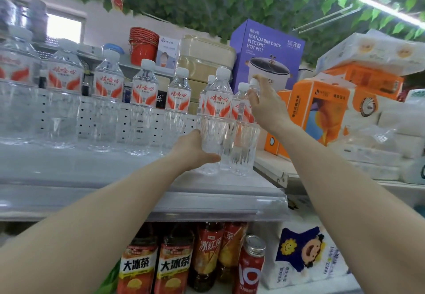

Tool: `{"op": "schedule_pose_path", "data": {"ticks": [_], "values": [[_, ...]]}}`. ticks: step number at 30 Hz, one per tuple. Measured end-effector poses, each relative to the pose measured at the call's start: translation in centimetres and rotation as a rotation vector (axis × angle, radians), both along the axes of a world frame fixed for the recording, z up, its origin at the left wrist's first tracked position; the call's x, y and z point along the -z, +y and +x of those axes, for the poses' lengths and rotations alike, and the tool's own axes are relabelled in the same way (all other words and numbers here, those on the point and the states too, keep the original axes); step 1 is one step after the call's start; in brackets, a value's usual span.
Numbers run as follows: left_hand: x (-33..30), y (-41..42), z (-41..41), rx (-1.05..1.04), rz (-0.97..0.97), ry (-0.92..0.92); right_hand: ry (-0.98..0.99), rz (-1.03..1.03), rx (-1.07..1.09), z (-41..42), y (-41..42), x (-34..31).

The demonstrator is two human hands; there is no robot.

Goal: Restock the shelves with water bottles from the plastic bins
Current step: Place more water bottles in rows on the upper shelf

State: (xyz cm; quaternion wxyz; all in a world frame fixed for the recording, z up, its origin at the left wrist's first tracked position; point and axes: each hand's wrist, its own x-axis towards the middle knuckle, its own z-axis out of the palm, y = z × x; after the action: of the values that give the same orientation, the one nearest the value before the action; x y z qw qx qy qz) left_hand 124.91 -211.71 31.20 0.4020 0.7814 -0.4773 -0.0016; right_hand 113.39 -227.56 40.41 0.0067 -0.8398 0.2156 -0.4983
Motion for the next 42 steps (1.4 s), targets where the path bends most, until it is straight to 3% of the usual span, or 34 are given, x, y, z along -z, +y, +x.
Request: {"op": "schedule_pose_path", "data": {"ticks": [11,16,19,28,34,42], "values": [[-0.2,-0.6,-0.2,-0.065,0.037,-0.042,-0.006,-0.021,0.009,0.1,0.0,0.3],[0.1,0.3,-0.2,-0.025,0.063,-0.029,0.004,-0.030,0.072,-0.2,1.2,0.9],[0.4,1.9,-0.5,-0.044,0.035,-0.114,0.062,-0.061,0.167,-1.0,2.5,2.4],[4.0,12.3,-3.1,-0.034,-0.249,-0.472,0.184,-0.222,0.288,-6.5,11.1,11.0],[9.8,19.1,-4.2,-0.034,-0.356,-0.500,0.188,-0.258,0.210,-8.8,18.7,18.0],[24.1,24.7,-4.1,-0.014,-0.213,-0.436,0.259,-0.154,0.063,-8.9,24.7,33.4]]}}
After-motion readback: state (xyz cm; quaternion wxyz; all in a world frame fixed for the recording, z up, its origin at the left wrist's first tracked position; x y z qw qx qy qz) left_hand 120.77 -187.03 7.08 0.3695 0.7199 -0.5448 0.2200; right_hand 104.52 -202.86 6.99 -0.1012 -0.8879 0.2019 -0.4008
